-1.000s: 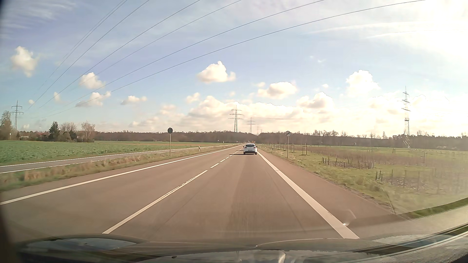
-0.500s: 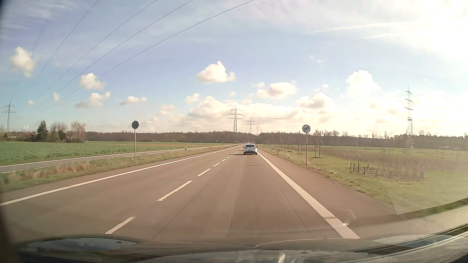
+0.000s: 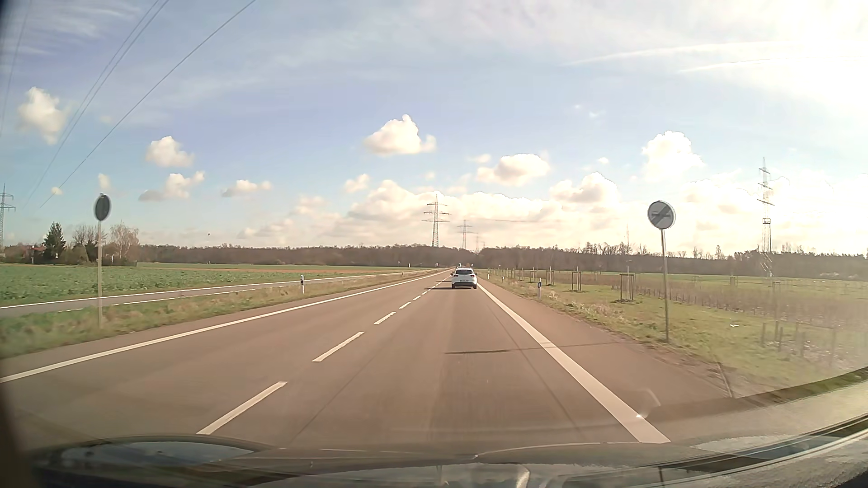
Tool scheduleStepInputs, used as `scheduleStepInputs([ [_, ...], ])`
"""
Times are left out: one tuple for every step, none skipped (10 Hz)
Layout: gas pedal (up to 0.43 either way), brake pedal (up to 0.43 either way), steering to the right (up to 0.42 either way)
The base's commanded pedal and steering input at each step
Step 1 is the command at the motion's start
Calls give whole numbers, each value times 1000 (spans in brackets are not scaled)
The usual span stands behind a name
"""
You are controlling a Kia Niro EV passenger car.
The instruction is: Follow the waypoints while adhering to traffic rules and regulations
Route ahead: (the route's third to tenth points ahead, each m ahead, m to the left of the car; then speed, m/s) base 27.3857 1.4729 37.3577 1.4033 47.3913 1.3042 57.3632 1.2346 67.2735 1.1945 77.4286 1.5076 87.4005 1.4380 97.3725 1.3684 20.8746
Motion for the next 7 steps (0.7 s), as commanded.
scheduleStepInputs([
  [209,0,0],
  [209,0,0],
  [209,0,0],
  [209,0,0],
  [209,0,0],
  [209,0,0],
  [209,0,0],
])
